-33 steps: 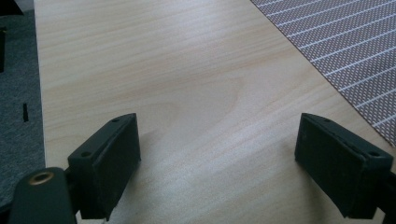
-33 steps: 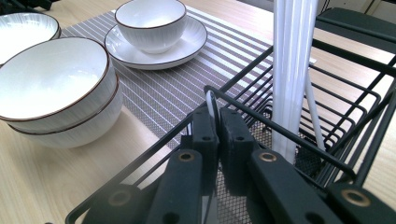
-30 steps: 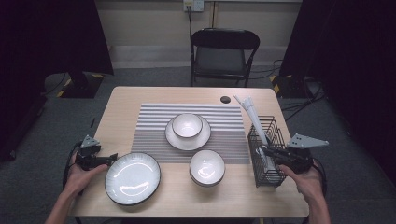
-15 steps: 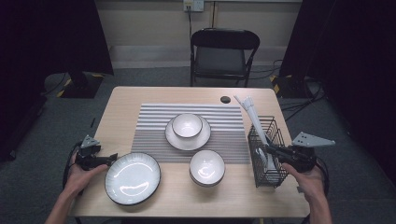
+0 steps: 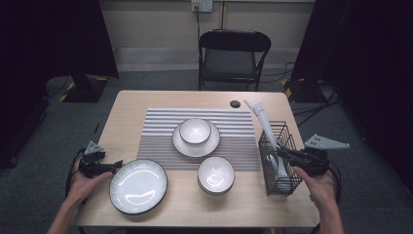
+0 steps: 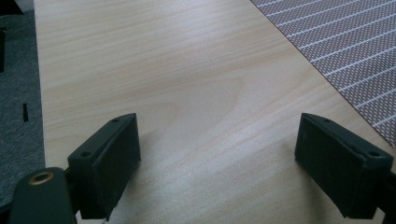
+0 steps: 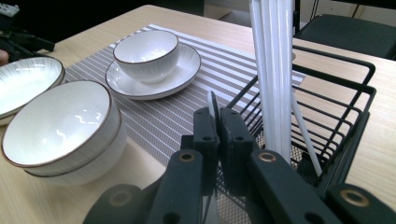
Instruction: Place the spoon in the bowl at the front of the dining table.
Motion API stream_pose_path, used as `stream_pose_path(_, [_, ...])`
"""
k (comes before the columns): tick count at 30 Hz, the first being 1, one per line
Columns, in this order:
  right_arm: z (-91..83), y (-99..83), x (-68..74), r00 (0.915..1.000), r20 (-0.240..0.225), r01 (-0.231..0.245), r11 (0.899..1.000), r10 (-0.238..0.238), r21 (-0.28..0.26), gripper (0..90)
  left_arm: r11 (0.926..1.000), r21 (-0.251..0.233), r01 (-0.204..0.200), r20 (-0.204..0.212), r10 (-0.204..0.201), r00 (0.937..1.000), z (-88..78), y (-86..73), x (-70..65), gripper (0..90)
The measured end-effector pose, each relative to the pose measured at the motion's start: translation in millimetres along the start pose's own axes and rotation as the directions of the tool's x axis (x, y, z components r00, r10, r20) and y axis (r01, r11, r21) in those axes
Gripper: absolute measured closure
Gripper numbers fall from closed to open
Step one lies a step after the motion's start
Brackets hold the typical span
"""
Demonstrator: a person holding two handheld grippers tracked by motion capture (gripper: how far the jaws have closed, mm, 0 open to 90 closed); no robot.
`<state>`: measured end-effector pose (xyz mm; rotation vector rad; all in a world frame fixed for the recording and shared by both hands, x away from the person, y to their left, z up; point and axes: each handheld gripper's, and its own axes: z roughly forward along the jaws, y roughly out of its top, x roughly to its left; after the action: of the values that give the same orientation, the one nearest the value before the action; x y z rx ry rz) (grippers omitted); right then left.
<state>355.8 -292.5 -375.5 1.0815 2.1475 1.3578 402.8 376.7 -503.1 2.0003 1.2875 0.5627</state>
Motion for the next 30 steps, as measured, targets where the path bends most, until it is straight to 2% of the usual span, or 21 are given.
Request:
stream_pose_path(5, [1.7,5.0,1.8,0.9998,0.006,-0.021,1.0,0.021,-0.006,86.9,1.0,0.0,0.0,0.001,0.0,1.0,0.0,0.0,0.1,13.8])
stream_pose_path(24, [-4.2,22.7,9.7,0.9995,0.029,-0.008,0.999,0.009,-0.035,87.0,1.0,0.0,0.0,0.001,0.0,1.0,0.0,0.0,0.0,13.8])
stream_pose_path(30, [-4.7,28.8,12.4,0.9994,0.034,-0.005,0.998,0.007,-0.063,87.1,1.0,0.0,0.0,0.001,0.0,1.0,0.0,0.0,0.1,13.8])
